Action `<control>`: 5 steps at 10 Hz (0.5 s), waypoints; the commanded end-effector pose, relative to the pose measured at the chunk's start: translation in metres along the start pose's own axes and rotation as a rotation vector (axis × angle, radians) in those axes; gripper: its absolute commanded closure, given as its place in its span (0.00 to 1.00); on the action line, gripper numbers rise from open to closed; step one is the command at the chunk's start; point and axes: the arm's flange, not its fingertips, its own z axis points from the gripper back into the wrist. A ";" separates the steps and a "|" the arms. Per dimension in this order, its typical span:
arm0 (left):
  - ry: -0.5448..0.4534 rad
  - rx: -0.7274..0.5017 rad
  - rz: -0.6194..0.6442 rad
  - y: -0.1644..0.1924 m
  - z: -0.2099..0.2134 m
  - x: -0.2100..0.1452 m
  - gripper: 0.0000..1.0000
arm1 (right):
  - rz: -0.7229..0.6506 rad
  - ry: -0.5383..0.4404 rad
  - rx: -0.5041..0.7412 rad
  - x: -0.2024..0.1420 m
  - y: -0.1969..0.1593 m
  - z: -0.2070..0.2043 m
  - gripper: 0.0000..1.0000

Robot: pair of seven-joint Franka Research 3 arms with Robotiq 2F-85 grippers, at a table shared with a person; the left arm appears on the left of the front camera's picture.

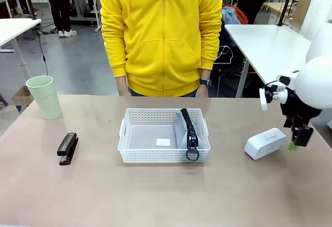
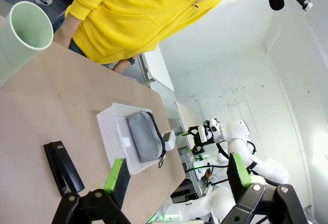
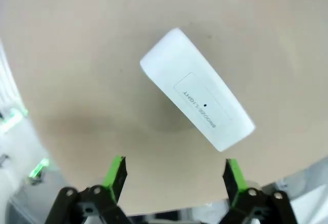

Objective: Efficiently arrange items inside the basket to fit them all.
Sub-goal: Pick up the Digital clock and place it inside the Organizing basket.

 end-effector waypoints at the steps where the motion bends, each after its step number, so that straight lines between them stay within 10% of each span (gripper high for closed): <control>1: 0.003 -0.011 -0.009 -0.002 0.001 -0.002 0.00 | 0.686 -0.266 -0.221 -0.026 0.006 -0.012 0.00; 5: 0.003 -0.011 -0.009 -0.002 0.001 -0.002 0.00 | 0.761 -0.414 -0.069 -0.013 -0.012 -0.016 0.00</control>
